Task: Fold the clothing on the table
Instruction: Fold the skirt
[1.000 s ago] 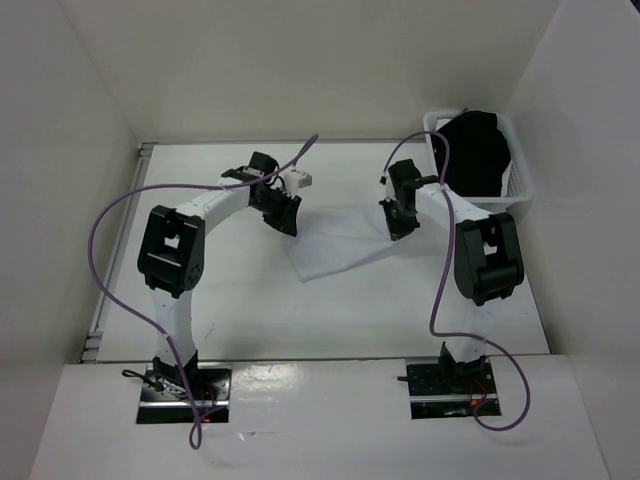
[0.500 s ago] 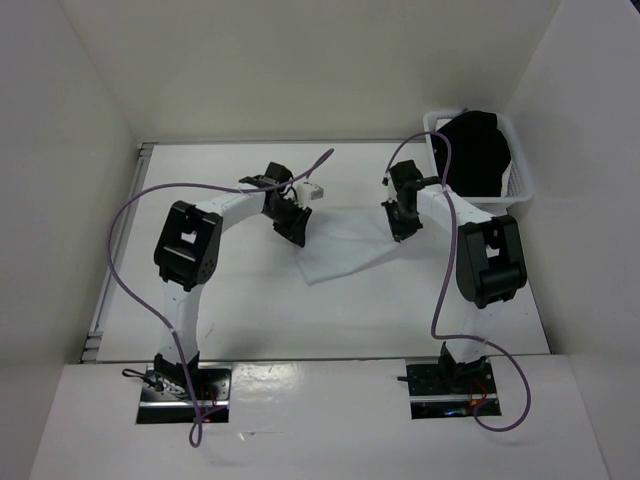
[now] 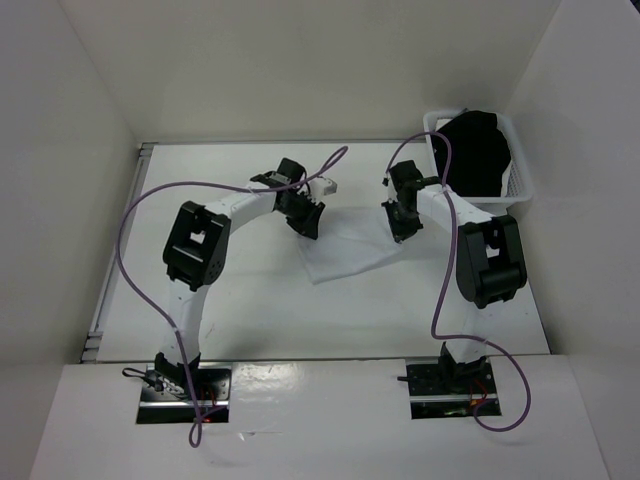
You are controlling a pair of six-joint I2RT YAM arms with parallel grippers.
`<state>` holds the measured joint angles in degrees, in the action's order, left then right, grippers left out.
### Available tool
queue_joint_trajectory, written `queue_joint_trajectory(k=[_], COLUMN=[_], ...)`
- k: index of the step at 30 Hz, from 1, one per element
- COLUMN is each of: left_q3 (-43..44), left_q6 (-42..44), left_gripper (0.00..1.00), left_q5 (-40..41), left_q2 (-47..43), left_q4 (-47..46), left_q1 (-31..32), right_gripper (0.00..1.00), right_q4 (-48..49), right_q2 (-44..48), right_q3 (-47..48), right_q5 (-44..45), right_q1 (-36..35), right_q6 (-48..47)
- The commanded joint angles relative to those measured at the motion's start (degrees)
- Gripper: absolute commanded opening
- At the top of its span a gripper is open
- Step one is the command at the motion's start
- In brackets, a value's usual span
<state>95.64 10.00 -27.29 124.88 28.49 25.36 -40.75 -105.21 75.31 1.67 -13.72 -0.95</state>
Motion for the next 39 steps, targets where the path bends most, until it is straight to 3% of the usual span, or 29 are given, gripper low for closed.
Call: queue_joint_trajectory(k=[1,7,13,24,32,39], left_q3=[1.57,1.57,-0.88,-6.51,-12.31,-13.72], left_q6=[-0.86,-1.56,-5.51,-8.24,-6.58,-2.27], left_gripper=[0.33,0.33,0.33,0.33,0.32,0.38], left_q5=[-0.58,0.48,8.12,13.57,10.68,4.8], left_q2=[0.54,2.91,3.44,-0.34,-5.0,-7.63], left_q4=[-0.54,-1.24,-3.96,-3.44,-1.69,1.3], left_q1=[1.35,1.35,1.35,-7.87,-12.62,-12.62], right_gripper=[0.0,0.0,0.0,0.0,0.0,0.0], right_q4=[-0.56,-0.56,-0.56,0.49,-0.64,-1.17], right_q2=[0.97,0.97,-0.25,-8.95,-16.16,-17.22], right_q3=[1.06,1.07,1.77,11.43,21.01,19.79], right_q5=[-0.62,-0.62,0.61,2.81,3.34,3.34], right_q1=[-0.35,-0.35,-0.35,-0.35,-0.35,-0.35], right_q6=[0.51,0.51,0.51,-0.01,-0.02,-0.02])
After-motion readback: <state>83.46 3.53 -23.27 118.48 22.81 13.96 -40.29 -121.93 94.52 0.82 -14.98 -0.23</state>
